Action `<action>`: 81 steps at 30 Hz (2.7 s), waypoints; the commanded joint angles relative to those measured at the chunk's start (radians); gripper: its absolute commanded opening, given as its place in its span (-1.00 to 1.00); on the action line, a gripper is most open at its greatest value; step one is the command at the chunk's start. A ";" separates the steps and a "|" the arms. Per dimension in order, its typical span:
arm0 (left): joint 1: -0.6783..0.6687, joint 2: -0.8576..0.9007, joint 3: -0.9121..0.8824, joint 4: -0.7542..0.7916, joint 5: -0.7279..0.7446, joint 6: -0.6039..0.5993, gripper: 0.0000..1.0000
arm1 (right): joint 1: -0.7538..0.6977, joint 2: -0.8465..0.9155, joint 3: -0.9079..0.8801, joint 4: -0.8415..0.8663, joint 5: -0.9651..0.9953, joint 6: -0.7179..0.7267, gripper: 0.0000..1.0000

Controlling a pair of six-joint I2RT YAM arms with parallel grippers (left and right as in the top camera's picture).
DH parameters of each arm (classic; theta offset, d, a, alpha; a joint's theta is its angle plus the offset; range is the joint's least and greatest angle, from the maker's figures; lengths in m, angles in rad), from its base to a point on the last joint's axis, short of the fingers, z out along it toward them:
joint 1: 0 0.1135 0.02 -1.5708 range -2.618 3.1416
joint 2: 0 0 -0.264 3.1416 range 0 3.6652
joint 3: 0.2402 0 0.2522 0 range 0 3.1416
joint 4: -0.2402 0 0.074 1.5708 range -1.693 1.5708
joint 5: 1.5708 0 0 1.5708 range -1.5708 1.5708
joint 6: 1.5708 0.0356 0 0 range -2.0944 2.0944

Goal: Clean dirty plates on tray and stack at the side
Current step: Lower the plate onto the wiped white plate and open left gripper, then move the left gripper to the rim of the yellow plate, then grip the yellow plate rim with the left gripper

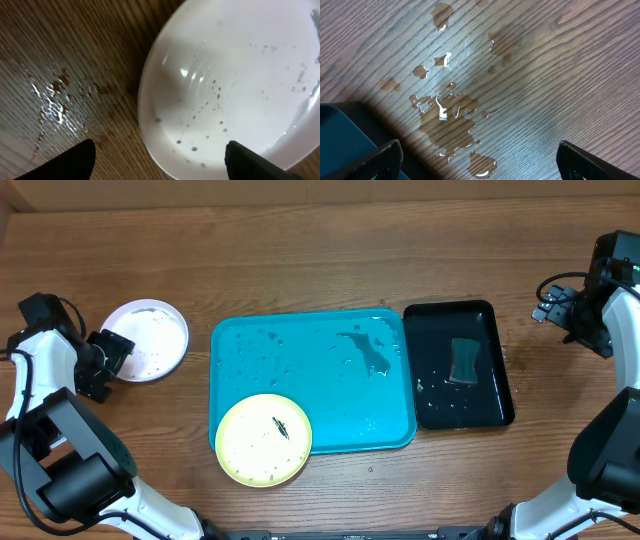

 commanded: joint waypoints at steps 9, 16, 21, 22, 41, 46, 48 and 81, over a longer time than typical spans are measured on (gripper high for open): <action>-0.087 -0.001 -0.009 -0.174 0.272 0.219 0.70 | -0.002 0.001 0.005 0.004 -0.001 0.004 1.00; -0.193 -0.008 -0.009 -0.254 0.328 0.312 0.61 | -0.002 0.001 0.005 0.004 -0.001 0.004 1.00; -0.221 -0.074 -0.009 -0.307 0.392 0.359 0.51 | -0.002 0.001 0.005 0.003 -0.001 0.004 1.00; -0.221 -0.108 -0.009 -0.312 0.394 0.359 0.50 | -0.002 0.001 0.005 0.004 -0.001 0.004 1.00; -0.414 -0.473 -0.179 -0.482 0.232 0.319 -0.28 | -0.002 0.001 0.005 0.003 -0.001 0.004 1.00; -0.476 -0.473 -0.307 -0.462 0.229 0.322 -0.24 | -0.002 0.001 0.005 0.003 -0.001 0.004 1.00; -0.500 -0.473 -0.351 -0.448 0.206 0.321 -0.20 | -0.002 0.001 0.005 0.004 -0.001 0.004 1.00; -0.675 -0.475 -0.394 -0.517 -0.131 -0.162 -0.10 | -0.002 0.001 0.005 0.004 -0.001 0.004 1.00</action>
